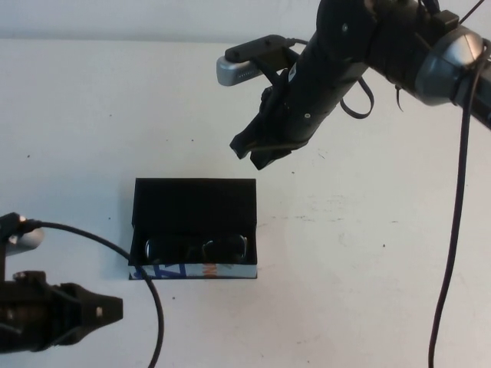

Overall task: Return glasses to glasses case
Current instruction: Close the glasses case

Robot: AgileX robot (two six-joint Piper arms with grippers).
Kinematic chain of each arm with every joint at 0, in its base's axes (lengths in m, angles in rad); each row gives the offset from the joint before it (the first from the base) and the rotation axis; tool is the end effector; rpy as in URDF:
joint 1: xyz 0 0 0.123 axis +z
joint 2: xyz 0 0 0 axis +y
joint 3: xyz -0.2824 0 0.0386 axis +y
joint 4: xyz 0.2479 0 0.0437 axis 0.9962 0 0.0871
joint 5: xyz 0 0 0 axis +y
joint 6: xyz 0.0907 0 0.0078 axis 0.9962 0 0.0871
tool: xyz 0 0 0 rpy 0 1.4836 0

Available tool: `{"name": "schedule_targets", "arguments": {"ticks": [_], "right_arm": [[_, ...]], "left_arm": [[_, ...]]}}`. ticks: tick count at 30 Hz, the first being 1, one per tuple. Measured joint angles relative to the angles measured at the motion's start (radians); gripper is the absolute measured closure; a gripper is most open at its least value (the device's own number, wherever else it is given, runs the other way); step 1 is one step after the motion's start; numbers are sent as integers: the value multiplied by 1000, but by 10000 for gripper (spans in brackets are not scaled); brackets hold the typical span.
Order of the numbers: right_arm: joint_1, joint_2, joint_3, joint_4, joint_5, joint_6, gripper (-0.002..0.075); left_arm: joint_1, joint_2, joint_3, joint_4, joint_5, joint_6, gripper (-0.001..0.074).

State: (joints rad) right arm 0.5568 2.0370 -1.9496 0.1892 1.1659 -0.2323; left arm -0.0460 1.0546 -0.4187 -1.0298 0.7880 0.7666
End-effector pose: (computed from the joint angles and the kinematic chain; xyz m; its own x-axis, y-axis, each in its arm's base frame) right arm 0.3719 0.2501 0.2976 -0.6780 -0.6035 -0.4196 -0.6937 0.7141 0.0940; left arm 0.1542 -0.0626 0.2137 -0.8849 -0.0375 -0.4642 0.2651 0.7789 -0.5683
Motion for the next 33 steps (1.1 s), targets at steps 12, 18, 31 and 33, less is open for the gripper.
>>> {"name": "schedule_targets", "arguments": {"ticks": [12,18,31,33], "right_arm": [[-34,136,-207,83,9,-17,737],[-37,213,-308,109,19,-17,737],[-37,300,-359,133,-48,-17,737],[-37,313,-365,146,-76,-17,737]], "left_arm": [[0,427,-6,-469,-57,592,738],[0,572,-15,-651,-34,786,738],[0,674,-74,-686,-37,876,738],[0,674,-74,-686,-37,877,738]]}}
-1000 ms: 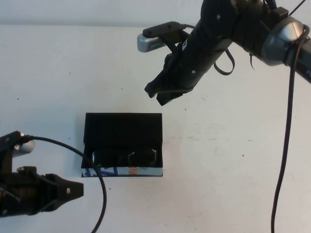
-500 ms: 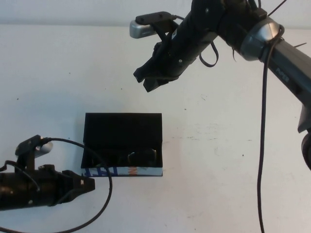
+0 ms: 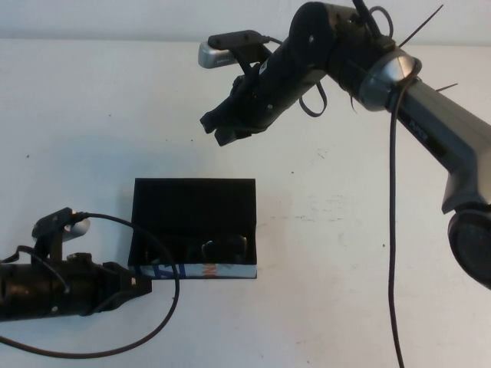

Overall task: Return glasses to glasses case
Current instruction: Close the glasses case

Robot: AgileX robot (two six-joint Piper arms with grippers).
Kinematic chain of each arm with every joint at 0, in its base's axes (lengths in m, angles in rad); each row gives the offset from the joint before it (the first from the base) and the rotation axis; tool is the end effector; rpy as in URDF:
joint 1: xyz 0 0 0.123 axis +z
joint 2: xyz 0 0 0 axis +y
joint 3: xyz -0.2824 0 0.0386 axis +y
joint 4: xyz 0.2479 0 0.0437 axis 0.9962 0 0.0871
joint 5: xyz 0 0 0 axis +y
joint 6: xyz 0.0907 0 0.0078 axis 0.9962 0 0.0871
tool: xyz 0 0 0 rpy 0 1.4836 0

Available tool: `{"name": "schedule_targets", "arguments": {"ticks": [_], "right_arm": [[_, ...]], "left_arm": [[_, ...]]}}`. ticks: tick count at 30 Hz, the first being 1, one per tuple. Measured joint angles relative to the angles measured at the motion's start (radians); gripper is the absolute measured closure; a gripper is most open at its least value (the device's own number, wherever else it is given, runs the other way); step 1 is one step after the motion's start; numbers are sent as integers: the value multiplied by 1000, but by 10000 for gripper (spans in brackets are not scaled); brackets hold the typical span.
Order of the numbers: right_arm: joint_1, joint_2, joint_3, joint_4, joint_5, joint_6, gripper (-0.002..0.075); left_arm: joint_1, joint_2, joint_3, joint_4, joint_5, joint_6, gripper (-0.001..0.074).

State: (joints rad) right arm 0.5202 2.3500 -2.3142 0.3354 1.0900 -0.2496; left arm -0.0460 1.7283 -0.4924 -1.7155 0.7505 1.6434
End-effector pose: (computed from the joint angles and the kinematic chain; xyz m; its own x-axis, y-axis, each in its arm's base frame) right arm 0.4389 0.2821 0.2576 -0.6794 -0.4880 -0.5480 -0.6727 0.7125 0.1995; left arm 0.2375 -0.0725 0.1191 -0.8903 -0.0504 -0.4526 0.2816 0.7201 -0.6342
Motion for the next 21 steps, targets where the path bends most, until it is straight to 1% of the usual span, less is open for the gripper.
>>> {"name": "schedule_targets", "arguments": {"ticks": [5,9,21], "right_arm": [[0,52,-5,43,-83,-1,737],[-2,103,-27,52,-103,-1,737],[-2,143,-74,91,67,-1,737]], "left_arm": [[0,0,0,-1,0,4,738],[0,0,0,-2,0,4,738],[0,0,0,-3,0,4,738]]}}
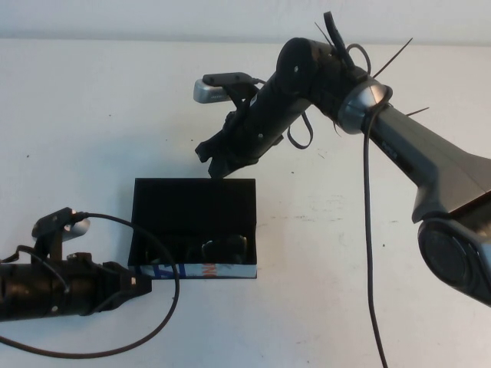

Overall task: Return glasses to glasses case
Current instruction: Close the glasses case

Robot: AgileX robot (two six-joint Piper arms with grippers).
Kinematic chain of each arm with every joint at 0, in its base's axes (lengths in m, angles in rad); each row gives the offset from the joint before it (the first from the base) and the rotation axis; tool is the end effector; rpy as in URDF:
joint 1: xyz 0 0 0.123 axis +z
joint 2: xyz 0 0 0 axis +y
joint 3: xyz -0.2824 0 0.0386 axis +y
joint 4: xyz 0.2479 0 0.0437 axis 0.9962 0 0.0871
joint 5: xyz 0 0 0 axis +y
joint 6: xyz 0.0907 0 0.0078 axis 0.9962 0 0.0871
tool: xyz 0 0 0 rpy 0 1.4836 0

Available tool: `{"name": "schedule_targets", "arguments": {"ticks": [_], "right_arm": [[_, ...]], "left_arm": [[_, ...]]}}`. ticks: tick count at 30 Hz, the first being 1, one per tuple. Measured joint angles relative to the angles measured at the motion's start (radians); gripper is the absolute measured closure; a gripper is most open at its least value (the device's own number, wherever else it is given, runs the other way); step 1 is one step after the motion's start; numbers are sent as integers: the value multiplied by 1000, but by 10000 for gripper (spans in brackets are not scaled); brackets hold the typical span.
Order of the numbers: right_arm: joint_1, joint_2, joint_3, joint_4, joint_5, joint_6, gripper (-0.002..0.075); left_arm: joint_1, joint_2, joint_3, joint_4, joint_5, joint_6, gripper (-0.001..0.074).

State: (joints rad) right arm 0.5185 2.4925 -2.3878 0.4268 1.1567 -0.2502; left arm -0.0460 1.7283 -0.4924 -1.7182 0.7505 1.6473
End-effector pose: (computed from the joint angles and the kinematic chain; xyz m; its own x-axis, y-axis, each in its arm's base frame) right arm 0.4472 0.2949 0.2040 -0.7455 -0.4991 -0.4418 -0.6496 0.6922 0.3143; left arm 0.2377 -0.0725 0.1192 -0.8891 -0.0503 -0.4550 0.2833 0.7203 -0.6332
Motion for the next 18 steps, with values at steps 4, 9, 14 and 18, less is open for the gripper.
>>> {"name": "schedule_targets", "arguments": {"ticks": [4,9,14,18], "right_arm": [[0,0,0,0,55,0,737],[0,0,0,19,67,0,737],[0,0,0,48,67,0,737],[0,0,0,54,67,0,737]], "left_arm": [[0,0,0,0,0,0,738],[0,0,0,0,0,0,738],[0,0,0,0,0,0,738],[0,0,0,0,0,0,738]]}}
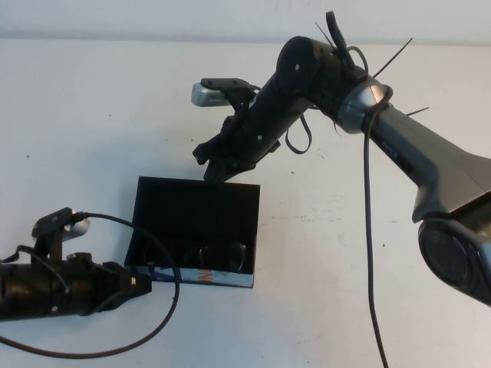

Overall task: Return glasses to glasses case
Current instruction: Close the glasses case

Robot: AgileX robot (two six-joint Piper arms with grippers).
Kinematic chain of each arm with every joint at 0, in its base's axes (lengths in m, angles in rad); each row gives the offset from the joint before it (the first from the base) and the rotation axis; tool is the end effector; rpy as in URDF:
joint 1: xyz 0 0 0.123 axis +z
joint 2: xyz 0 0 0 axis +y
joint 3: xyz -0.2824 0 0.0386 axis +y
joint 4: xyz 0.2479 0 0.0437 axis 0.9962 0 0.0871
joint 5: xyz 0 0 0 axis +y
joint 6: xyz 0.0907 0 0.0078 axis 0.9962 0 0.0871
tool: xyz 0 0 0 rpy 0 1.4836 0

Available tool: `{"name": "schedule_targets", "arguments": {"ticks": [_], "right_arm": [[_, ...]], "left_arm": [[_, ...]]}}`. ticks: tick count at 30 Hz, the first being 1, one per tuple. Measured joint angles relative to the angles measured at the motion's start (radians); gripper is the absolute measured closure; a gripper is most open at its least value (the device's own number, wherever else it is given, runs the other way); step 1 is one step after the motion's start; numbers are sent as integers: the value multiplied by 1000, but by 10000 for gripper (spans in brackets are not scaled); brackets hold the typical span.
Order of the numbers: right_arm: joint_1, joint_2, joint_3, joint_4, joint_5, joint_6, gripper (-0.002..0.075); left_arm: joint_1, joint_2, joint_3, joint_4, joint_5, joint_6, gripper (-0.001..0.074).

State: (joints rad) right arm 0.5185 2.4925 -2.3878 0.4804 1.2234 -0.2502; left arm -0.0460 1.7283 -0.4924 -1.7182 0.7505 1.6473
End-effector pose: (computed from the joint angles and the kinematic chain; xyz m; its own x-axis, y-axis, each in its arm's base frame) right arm 0.4398 0.2965 0.2040 -0.7640 -0.5132 -0.3909 -0.6416 0.6680 0.3770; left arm 0.2377 -0.0725 0.1192 -0.8891 -0.0503 -0.4550 0.2833 0.7203 -0.6332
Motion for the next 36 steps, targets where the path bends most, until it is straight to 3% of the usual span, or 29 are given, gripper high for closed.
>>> {"name": "schedule_targets", "arguments": {"ticks": [9,25,36], "right_arm": [[9,-32,24,35,2,0,737],[113,-225,286,37,4,-24,737],[138,-244,410,6,2,-25,737]], "left_arm": [[0,0,0,0,0,2,738],[0,0,0,11,0,3,738],[0,-144,24,255,-89,-239,738]]}}
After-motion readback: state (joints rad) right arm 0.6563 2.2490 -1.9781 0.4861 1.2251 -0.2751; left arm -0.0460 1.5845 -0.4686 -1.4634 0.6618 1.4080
